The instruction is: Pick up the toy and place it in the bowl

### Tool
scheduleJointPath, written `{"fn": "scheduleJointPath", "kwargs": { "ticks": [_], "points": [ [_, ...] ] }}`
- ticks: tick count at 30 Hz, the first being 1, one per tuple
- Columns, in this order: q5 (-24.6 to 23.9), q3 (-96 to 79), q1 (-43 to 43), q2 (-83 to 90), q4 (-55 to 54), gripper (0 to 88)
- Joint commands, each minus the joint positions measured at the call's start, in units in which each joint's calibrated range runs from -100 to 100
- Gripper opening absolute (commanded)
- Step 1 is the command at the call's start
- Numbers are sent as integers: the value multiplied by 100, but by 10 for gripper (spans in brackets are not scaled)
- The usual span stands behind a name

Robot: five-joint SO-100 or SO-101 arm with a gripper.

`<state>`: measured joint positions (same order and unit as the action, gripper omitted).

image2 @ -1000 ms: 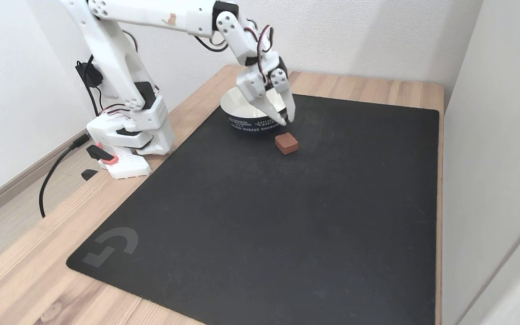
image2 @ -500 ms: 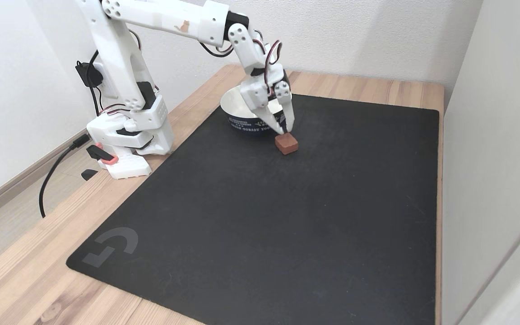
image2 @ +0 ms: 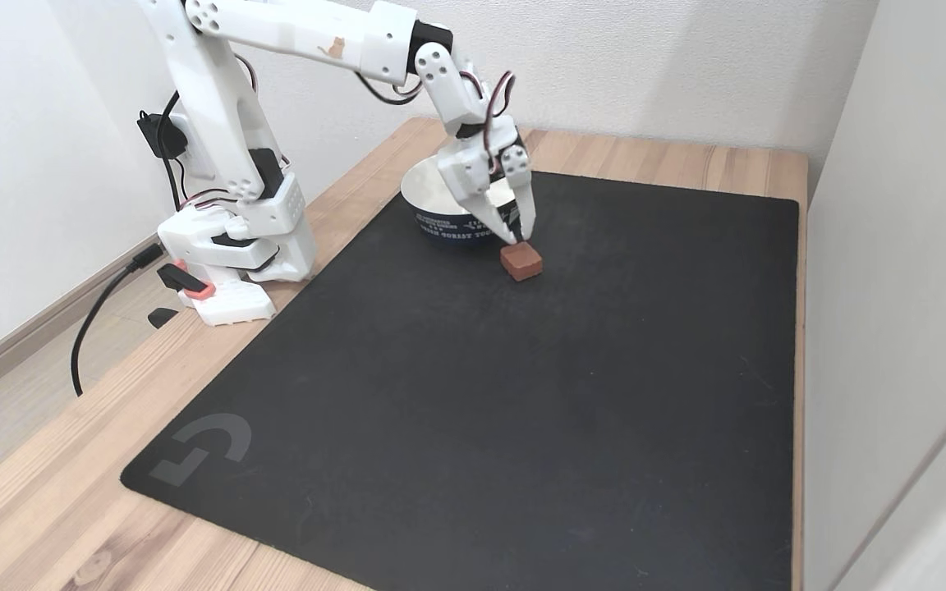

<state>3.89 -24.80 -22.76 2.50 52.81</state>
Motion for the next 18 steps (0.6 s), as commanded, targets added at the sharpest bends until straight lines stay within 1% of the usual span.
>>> {"fn": "scheduleJointPath", "kwargs": {
  "ticks": [1,4,13,14,16,17,18],
  "points": [
    [619,240,-179,21,-31,24],
    [671,240,-187,21,-31,24],
    [624,303,-129,21,54,33],
    [624,366,-129,21,121,52],
    [629,583,-120,13,570,189],
    [655,646,-112,13,714,234],
    [660,682,-87,13,816,258]
  ]
}}
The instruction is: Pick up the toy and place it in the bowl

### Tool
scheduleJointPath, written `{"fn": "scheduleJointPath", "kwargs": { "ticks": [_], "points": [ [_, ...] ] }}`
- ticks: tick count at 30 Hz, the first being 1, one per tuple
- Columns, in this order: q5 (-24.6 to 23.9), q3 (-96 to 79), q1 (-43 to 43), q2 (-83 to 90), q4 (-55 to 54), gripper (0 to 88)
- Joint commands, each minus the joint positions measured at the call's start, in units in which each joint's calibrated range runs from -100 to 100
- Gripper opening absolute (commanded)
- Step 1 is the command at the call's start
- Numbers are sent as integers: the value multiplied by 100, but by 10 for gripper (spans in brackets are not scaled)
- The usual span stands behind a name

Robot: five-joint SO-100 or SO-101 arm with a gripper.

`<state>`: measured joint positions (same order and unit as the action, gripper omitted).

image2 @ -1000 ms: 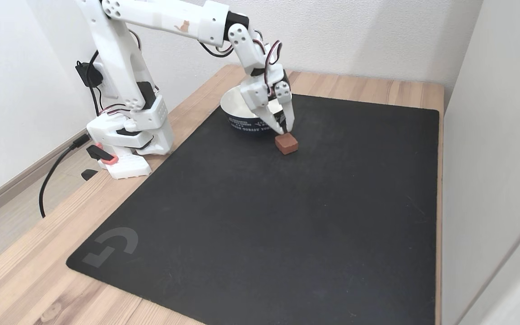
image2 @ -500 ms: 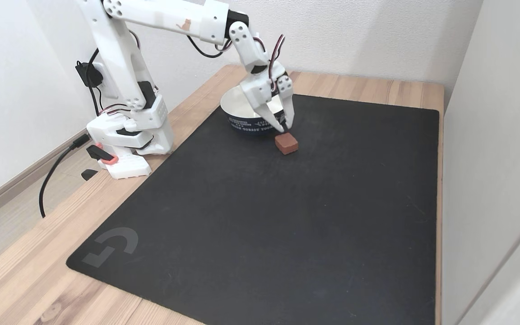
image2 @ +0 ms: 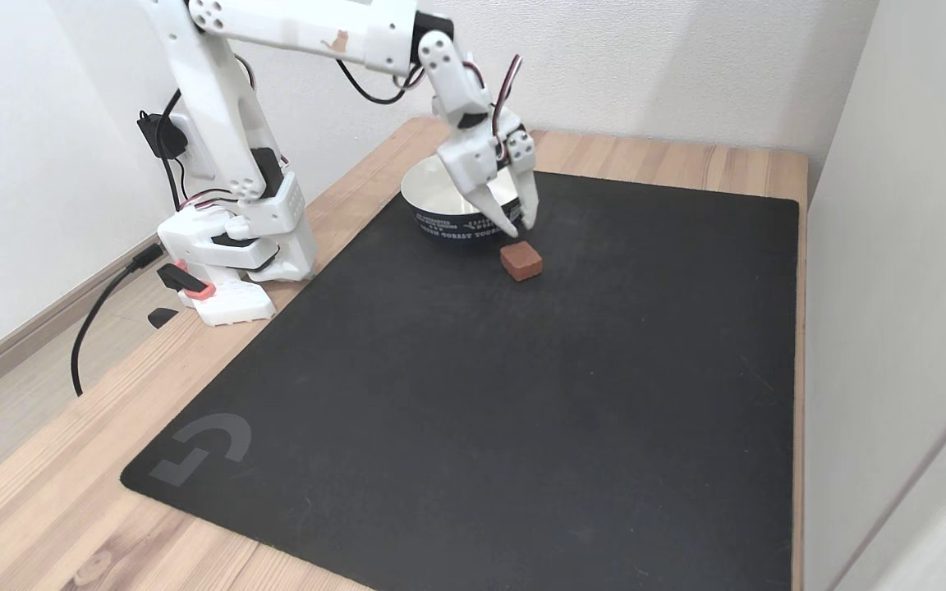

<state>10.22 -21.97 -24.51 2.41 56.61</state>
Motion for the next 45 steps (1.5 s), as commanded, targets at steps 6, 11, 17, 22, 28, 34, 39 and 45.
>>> {"fn": "scheduleJointPath", "kwargs": {
  "ticks": [6,11,17,22,28,34,39,45],
  "points": [
    [17,507,188,21,868,309],
    [1,480,205,21,868,309],
    [12,516,205,-104,868,309],
    [27,525,289,-312,800,309],
    [32,525,381,-562,631,309],
    [32,525,372,-996,334,309],
    [32,525,372,-1279,326,309],
    [32,525,372,-1438,326,309]
  ]
}}
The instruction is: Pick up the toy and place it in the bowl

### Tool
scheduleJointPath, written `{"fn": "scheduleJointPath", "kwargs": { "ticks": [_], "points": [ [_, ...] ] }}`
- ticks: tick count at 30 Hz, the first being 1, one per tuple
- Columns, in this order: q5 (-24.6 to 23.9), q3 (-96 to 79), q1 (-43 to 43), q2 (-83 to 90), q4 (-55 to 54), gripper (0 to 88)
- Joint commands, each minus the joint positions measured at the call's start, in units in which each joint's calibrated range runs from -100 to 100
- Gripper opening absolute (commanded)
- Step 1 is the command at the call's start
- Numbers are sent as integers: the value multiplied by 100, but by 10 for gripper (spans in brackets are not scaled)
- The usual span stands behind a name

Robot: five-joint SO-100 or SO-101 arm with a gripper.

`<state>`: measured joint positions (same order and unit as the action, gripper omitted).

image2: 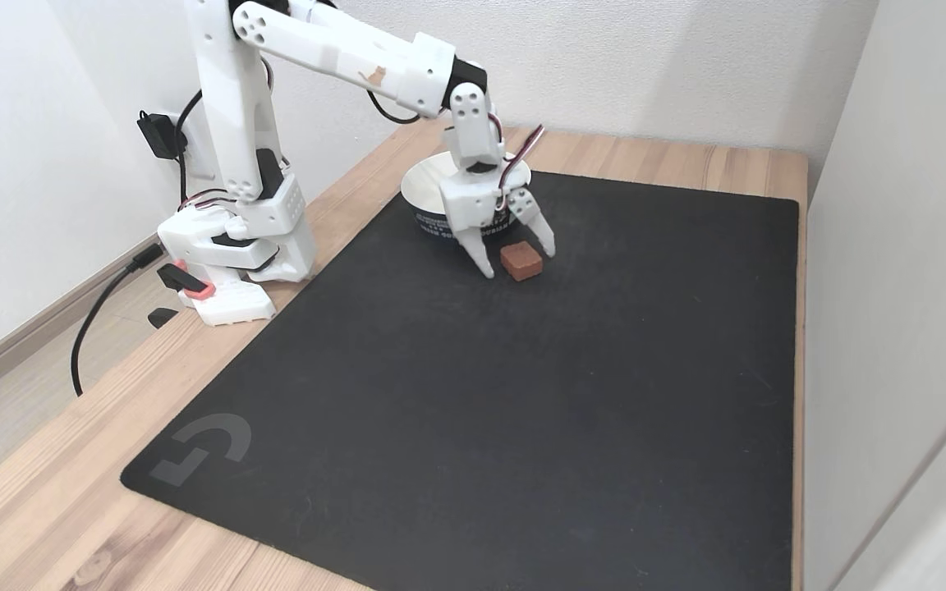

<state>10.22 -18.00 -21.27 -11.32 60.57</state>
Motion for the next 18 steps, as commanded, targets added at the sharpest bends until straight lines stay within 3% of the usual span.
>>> {"fn": "scheduleJointPath", "kwargs": {
  "ticks": [1,8,11,13,18],
  "points": [
    [32,128,48,-72,-71,309],
    [32,128,48,-72,-71,300],
    [1,128,48,-72,-71,189],
    [-4,128,48,-72,-71,51],
    [-4,128,48,-72,-71,30]
  ]
}}
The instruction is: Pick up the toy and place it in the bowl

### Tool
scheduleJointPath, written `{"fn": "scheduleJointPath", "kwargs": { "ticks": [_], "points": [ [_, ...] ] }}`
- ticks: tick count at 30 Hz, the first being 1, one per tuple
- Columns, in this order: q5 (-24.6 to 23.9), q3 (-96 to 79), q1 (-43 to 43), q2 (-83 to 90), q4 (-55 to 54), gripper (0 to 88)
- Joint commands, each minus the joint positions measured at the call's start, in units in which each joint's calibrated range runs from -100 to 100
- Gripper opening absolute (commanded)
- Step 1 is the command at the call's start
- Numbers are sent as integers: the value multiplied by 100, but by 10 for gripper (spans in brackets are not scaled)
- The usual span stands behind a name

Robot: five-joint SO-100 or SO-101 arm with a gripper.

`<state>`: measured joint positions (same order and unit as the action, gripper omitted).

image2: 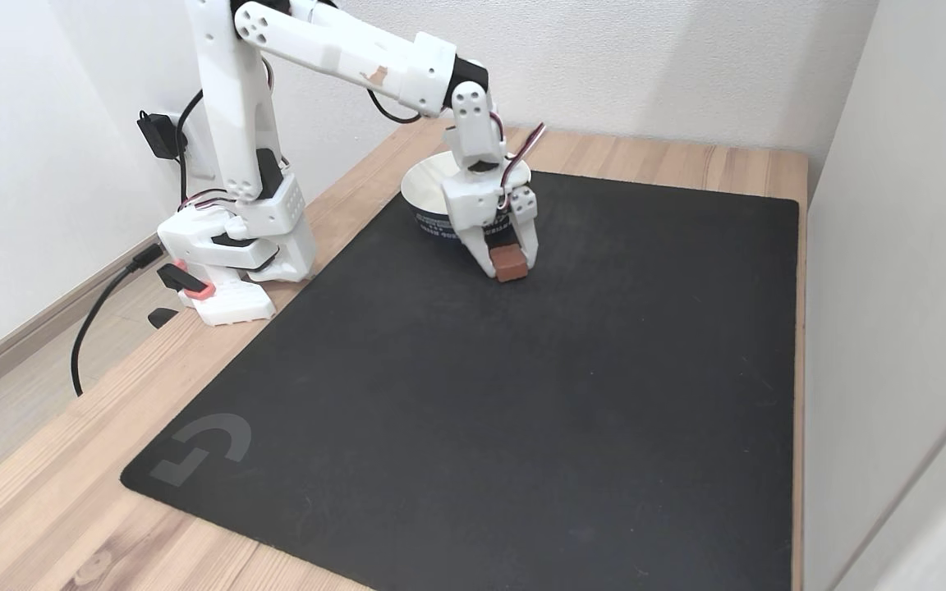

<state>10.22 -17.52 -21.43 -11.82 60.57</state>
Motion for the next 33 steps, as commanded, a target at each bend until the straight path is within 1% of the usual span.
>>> {"fn": "scheduleJointPath", "kwargs": {
  "ticks": [1,8,13,18,19,22,23,24,27,29,32,33],
  "points": [
    [-4,81,65,-14,-71,30],
    [-4,171,31,94,-71,24],
    [-9,549,-128,603,-62,23],
    [-9,531,-220,1578,5,23],
    [-15,432,-329,1970,-3,23],
    [-46,270,-538,2429,-37,23],
    [-114,216,-605,2537,-54,23],
    [-328,63,-755,2729,-62,23],
    [-516,-190,-1031,2929,-71,23],
    [-583,-487,-1399,3079,-88,23],
    [-766,-884,-1751,3179,-418,23],
    [-891,-1271,-2035,3271,-765,23]
  ]
}}
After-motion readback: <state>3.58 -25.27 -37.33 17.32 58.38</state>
